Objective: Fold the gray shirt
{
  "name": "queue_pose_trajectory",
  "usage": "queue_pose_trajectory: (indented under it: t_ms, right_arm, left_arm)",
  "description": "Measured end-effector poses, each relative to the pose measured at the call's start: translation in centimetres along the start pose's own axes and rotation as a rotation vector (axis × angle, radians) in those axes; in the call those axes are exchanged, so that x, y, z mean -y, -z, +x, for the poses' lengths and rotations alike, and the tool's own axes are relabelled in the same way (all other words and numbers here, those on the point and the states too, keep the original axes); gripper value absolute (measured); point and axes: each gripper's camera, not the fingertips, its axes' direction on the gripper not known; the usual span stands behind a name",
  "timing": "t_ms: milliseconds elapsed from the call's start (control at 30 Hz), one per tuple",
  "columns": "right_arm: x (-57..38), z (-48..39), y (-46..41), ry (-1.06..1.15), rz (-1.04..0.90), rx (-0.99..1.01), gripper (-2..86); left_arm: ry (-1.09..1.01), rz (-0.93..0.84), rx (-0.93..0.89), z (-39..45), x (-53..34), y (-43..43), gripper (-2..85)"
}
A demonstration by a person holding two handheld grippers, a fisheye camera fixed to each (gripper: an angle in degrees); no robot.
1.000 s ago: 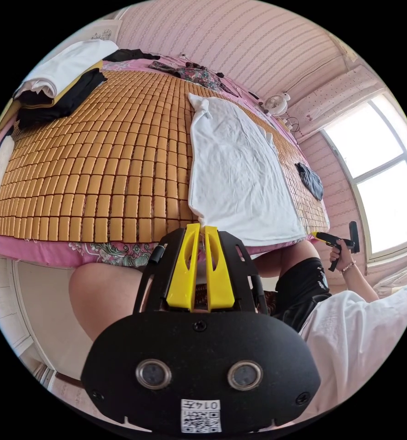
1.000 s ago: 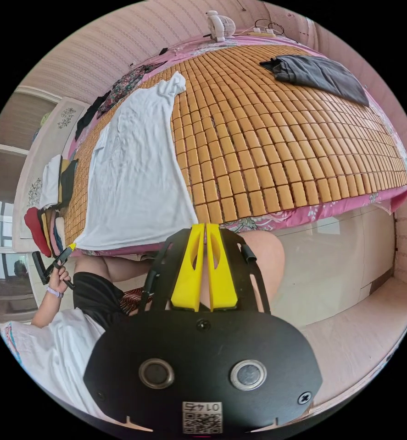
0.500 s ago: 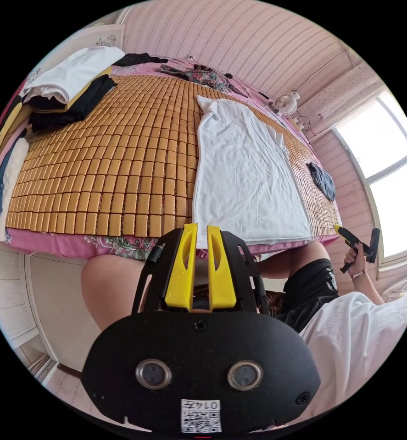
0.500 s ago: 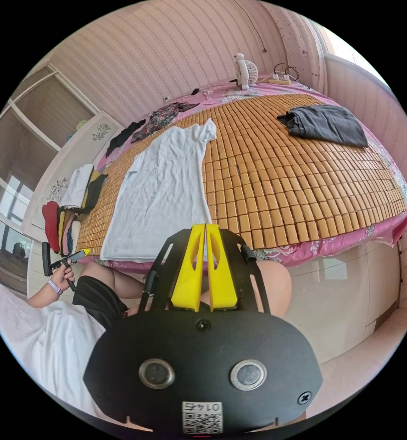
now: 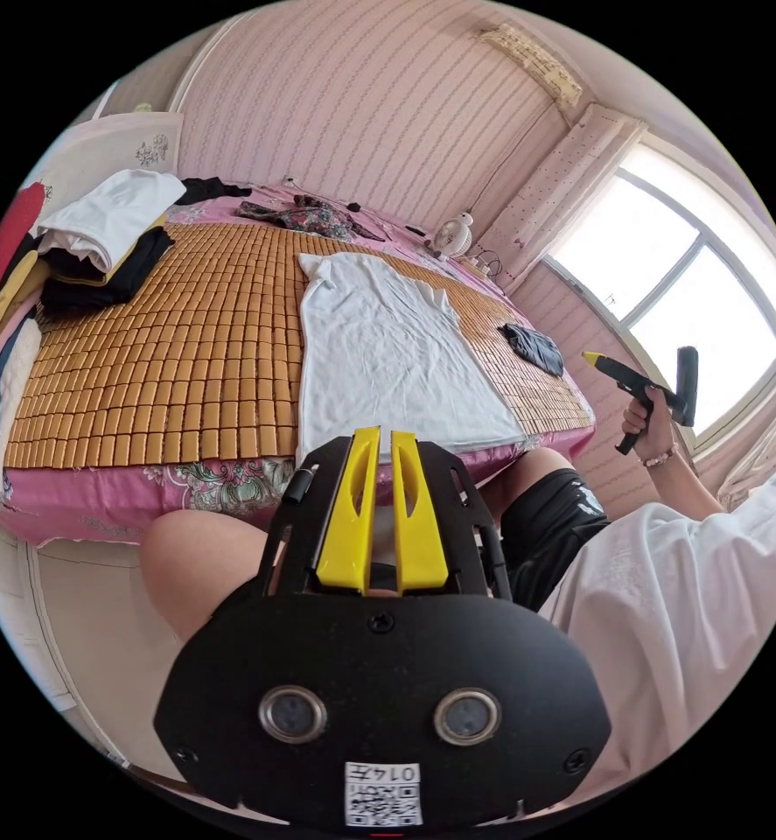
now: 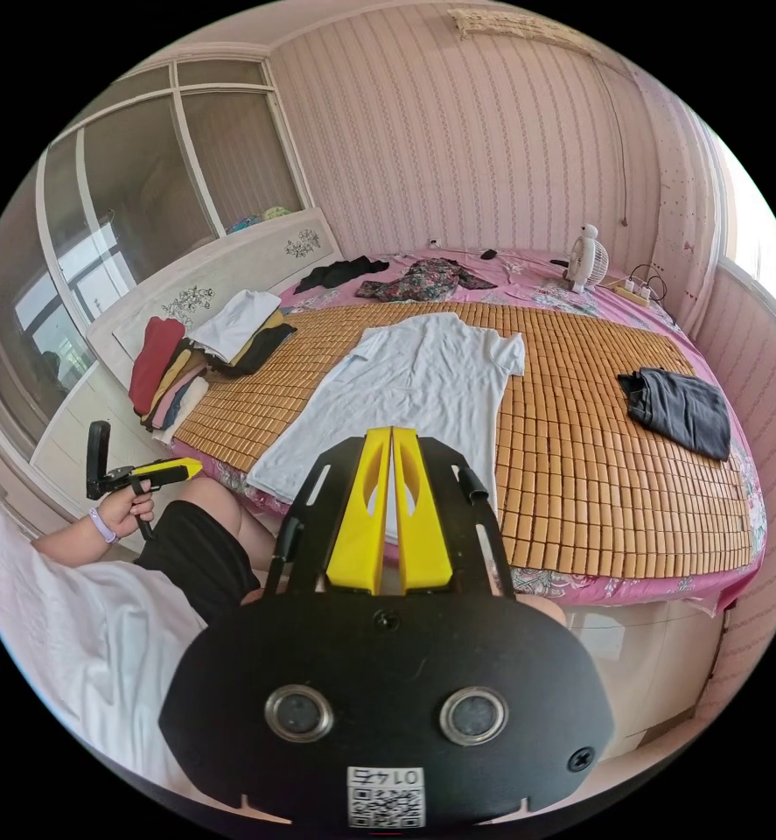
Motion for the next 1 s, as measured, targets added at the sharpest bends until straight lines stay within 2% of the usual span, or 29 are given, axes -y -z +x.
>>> queue_pose_trajectory:
  t_ms: [267, 567, 733, 867, 1000]
  right_arm:
    - [-3.9, -2.5, 0.2, 0.052, -0.038, -0.049, -0.2]
    - [-6.5, -2.7, -2.3, 0.185, 0.04, 0.036, 14.1]
    - [-6.3, -0.9, -5.6, 0.173, 0.054, 0.027, 6.9]
    - [-4.6, 3.0, -9.3, 0.089, -0.022, 0.154, 0.6]
    - [-2.8, 6.8, -14.1, -0.033, -0.116, 0.11, 0.4]
  left_arm:
    - [-0.114, 0.045, -0.073, 3.7, -5.2, 3.6, 0.2]
    - [-0.14, 0.051, -0.096, 2.9, -7.7, 5.6, 0.0]
    - [-0.113, -0.004, -0.119, 1.4, -7.5, 3.3, 0.0]
    - [-0.096, -0.045, -0.144, 0.1, -6.4, 0.3, -0.2]
    - [-0.125, -0.085, -0.18, -0.2, -4.5, -2.8, -0.4]
